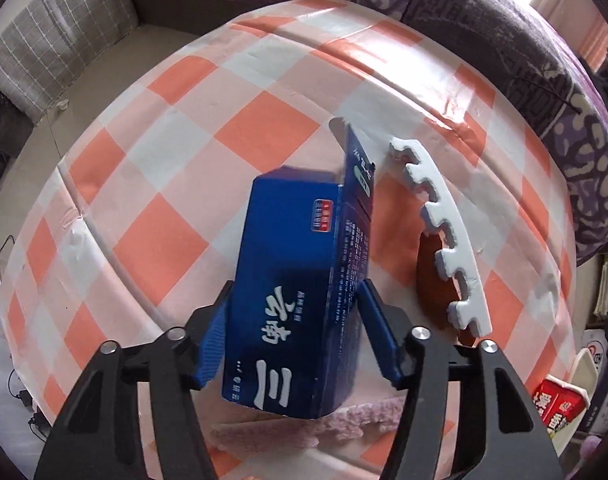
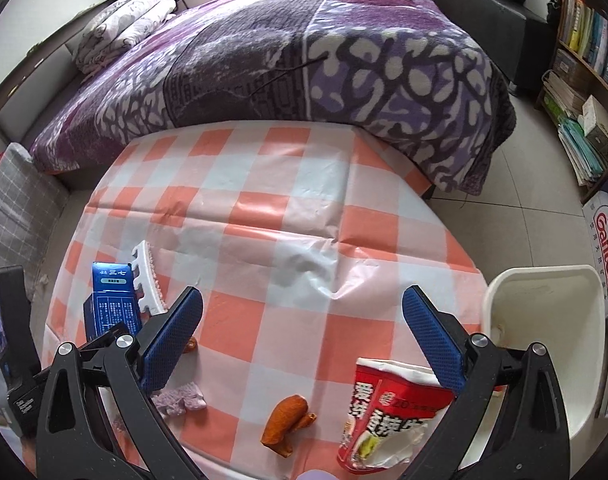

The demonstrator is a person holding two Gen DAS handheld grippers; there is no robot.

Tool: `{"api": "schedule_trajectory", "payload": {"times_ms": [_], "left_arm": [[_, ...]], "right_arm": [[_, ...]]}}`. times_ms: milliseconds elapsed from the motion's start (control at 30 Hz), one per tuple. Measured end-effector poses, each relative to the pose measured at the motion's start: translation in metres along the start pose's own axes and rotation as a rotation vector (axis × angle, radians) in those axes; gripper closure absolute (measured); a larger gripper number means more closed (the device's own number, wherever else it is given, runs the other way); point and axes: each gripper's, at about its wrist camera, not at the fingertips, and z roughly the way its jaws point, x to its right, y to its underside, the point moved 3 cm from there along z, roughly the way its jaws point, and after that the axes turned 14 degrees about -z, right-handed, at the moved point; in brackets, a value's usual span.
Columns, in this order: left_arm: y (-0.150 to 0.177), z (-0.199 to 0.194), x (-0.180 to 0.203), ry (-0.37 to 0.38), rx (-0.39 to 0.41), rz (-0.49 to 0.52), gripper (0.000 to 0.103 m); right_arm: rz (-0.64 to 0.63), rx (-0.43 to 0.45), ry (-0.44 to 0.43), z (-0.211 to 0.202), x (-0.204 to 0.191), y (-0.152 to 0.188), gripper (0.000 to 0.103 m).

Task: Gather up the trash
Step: 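Grasp the white foam strip with the right tool while the left tool holds the box, then lift the blue box and foam strip and carry them to the bin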

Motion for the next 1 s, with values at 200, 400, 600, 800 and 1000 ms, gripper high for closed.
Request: {"api": "schedule_trajectory", "payload": {"times_ms": [200,400,600,800,1000], "left_arm": [[-0.001,-0.014,-0.024,0.048,0.029,-0.002,0.066],[-0.003,-0.035,-0.045,0.08,0.069,-0.017,0.068],[-0.004,-0.045,-0.06,0.096,0.087,-0.019,0.068],[-0.005,-0.046,-0.07,0.097,0.092,-0.032,0.068],[-0.006,-0.046,-0.079,0.097,0.096,-0.057,0.068]], "right_arm": [[-0.14,0.012,-0.051,0.019,-0.044,-0.006,0.007],[-0.214,-0.006,-0.135,0.044,-0.078,-0.006,0.007],[-0.236,-0.023,-0.196,0.059,-0.098,-0.001,0.022],[-0.261,-0.023,-0.226,0.066,-0.109,0.002,0.027],[-0.278,-0.03,-0.233,0.07,-0.114,0.004,0.08]]}}
